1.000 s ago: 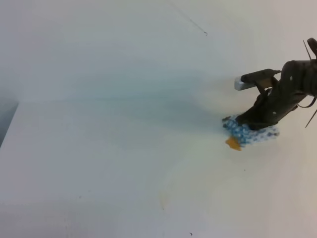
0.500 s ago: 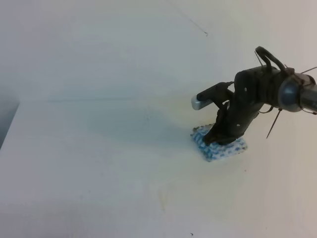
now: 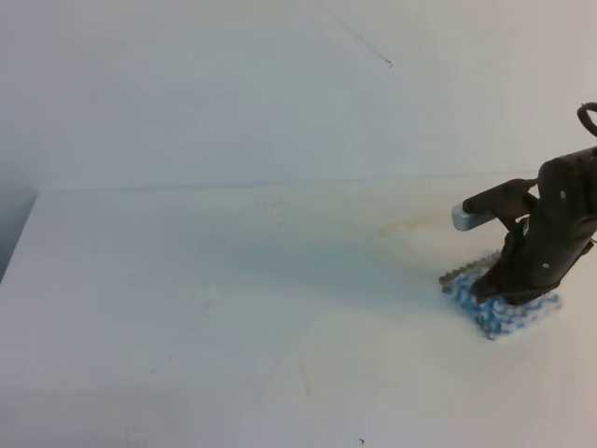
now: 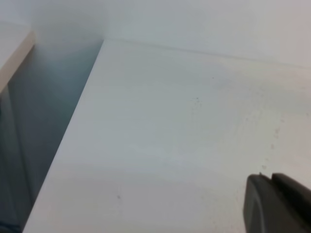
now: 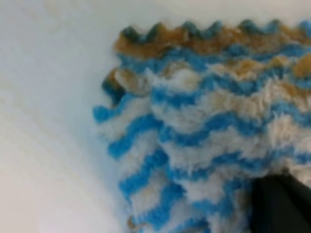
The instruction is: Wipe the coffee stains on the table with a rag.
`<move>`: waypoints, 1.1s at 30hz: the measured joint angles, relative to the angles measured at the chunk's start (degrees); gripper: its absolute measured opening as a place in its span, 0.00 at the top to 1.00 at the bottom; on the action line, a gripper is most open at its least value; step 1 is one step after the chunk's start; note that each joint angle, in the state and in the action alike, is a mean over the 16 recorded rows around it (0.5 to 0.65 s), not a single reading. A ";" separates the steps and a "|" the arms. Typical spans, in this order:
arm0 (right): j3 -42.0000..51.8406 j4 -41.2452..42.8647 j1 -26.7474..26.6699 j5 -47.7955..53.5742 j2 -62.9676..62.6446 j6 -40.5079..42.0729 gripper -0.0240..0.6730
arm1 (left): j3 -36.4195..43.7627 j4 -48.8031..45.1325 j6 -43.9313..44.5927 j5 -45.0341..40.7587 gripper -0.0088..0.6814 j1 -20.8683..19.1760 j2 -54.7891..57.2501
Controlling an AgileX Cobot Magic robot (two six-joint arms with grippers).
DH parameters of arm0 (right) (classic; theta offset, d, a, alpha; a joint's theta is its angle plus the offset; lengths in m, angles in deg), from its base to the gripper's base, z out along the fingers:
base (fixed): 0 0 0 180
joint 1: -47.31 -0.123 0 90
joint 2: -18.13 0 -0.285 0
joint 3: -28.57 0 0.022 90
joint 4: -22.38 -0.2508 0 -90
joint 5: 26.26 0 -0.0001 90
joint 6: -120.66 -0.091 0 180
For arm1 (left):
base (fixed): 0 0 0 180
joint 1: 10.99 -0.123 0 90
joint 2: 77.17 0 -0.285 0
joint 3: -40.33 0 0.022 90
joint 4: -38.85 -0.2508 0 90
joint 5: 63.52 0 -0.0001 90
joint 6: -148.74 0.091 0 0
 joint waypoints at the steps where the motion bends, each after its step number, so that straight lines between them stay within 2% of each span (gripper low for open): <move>1: 1.09 -0.49 0.06 -0.80 -0.52 0.32 0.97 | 0.00 0.00 0.00 0.00 0.99 0.00 0.00; 9: 3.02 -5.70 -4.66 -7.27 -1.10 3.99 0.97 | 0.00 0.00 0.00 0.00 0.99 0.00 0.00; 13: -1.35 -7.69 -8.08 -8.22 1.36 5.75 0.97 | 0.00 0.00 0.00 0.00 0.99 0.00 0.00; 18: -11.30 -6.62 -10.18 -6.58 6.70 5.41 0.97 | 0.00 0.00 0.00 0.00 0.99 0.00 0.00; 22: -21.25 -4.12 -8.60 -2.93 11.75 3.58 0.97 | 0.00 0.00 0.00 0.00 0.99 0.00 0.00; 26: -29.90 -1.53 -4.78 0.87 15.98 0.95 0.97 | 0.00 0.00 0.00 0.00 0.99 0.00 0.00; 33: -37.82 -0.49 2.29 3.89 19.59 -2.26 0.97 | 0.00 0.00 0.00 0.00 0.99 0.00 0.00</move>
